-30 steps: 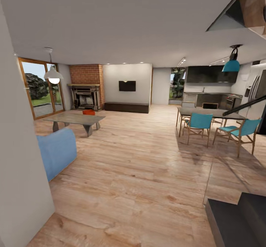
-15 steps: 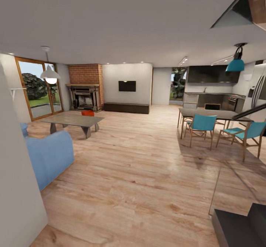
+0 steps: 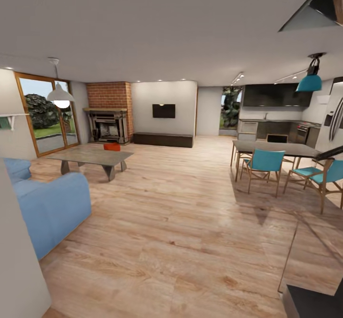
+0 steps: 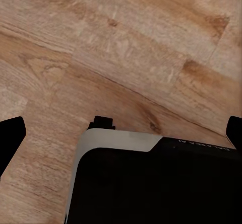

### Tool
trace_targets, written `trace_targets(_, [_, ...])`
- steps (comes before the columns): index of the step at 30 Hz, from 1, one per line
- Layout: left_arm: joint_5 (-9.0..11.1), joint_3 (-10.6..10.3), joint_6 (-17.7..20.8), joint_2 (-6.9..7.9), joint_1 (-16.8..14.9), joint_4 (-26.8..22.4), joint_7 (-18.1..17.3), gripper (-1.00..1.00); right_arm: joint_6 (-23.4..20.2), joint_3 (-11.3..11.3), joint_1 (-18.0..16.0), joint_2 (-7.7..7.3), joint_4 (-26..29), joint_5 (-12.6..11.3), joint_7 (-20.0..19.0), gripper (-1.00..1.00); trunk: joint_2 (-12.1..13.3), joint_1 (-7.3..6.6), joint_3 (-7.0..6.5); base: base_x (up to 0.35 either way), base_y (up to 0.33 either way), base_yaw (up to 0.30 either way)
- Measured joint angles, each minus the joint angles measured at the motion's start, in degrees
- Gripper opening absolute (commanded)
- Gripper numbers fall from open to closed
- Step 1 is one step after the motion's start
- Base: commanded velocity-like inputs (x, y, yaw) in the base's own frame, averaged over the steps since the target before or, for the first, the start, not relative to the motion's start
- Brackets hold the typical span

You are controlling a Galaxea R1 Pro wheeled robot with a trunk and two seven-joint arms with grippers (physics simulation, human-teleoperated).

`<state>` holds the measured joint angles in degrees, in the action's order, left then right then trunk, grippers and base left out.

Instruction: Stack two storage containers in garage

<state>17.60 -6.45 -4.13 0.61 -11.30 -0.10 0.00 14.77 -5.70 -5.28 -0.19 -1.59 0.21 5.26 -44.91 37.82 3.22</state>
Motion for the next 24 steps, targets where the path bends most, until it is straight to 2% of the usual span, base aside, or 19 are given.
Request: trace_targets(24, [0.00,0.00,-0.04,0.00,-0.01,0.02,0.00,1.00,-0.08,0.16,0.01,-0.08,0.00,-0.29,0.03,1.00,-0.01,0.00,0.00,0.323,0.000,0.000])
